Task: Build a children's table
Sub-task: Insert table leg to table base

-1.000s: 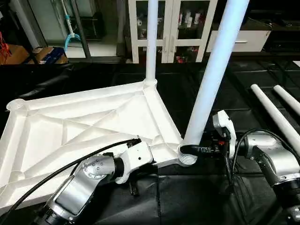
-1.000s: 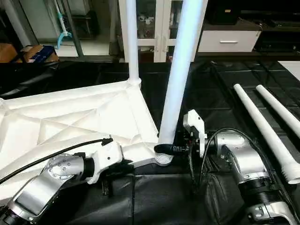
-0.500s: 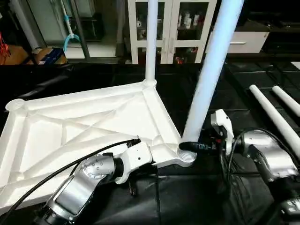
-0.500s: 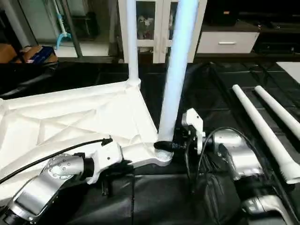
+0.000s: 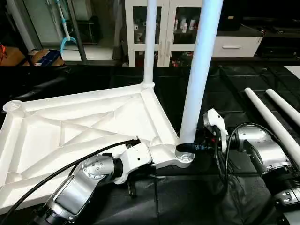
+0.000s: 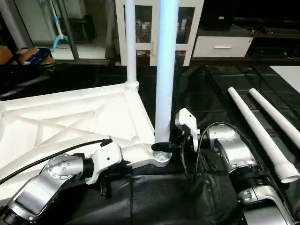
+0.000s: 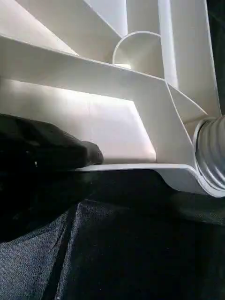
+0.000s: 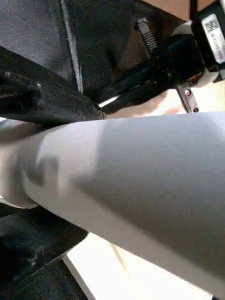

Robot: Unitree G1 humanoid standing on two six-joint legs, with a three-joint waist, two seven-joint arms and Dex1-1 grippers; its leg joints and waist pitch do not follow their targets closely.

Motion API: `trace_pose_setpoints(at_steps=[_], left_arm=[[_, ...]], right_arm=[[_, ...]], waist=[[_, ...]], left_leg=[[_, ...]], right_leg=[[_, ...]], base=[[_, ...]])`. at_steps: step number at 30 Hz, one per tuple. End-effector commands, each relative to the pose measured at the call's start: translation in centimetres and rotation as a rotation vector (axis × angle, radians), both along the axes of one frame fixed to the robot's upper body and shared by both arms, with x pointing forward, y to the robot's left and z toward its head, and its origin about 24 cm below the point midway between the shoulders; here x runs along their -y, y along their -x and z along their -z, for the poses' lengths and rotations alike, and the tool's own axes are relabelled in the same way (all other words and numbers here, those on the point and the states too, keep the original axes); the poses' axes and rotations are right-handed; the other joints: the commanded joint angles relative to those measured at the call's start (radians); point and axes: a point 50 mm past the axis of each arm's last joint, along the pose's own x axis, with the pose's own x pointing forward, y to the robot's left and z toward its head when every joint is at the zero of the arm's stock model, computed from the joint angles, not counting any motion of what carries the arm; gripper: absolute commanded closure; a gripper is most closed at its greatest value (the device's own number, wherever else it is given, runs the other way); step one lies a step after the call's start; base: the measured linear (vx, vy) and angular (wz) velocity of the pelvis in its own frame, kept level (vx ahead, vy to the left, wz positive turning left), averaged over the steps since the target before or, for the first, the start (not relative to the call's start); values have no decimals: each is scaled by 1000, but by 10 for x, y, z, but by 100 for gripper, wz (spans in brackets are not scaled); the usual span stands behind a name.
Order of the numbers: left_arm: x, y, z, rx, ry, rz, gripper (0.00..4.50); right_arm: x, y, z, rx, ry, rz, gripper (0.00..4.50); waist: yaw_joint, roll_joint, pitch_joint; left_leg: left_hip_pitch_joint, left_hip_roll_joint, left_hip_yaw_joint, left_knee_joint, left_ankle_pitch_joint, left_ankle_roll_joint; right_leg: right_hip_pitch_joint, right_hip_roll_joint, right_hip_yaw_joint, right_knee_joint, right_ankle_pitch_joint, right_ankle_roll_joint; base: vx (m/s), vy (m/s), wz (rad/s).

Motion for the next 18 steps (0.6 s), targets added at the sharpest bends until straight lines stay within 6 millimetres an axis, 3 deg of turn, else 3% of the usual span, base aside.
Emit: trace_pose_setpoints(at_steps=[1,2,3,9,18], left_arm=[[17,6,-6,3,39,106,450],[16,6,-6,4,38,107,450],[16,6,-6,0,40,108,450],[16,6,-6,-1,41,103,450],[14,5,-5,3,49,78,450]], right_arm=[[0,18,37,-147,148,-59,257],[0,18,36,-152,132,-43,257],[0,14,35,-155,97,16,257],[3,9,38,-196,-13,168,257],[15,25,48,-195,-104,304,257]], waist=[[-6,-4,-36],[-6,2,-37],[-8,-2,-36],[-11,-3,-35],[-10,-10,-33]], left_leg=[[4,84,-37,-86,-217,56],[6,84,-38,-86,-224,50],[4,84,-38,-87,-228,47],[6,84,-41,-91,-268,30],[7,85,-41,-97,-287,22]], right_leg=[[29,-86,47,-80,-249,-238],[29,-87,48,-80,-250,-237],[30,-85,48,-80,-245,-237],[27,-86,49,-84,-280,-228],[22,-87,51,-90,-324,-201]], base=[[0,0,0],[0,0,0],[0,0,0],[0,0,0],[0,0,0]])
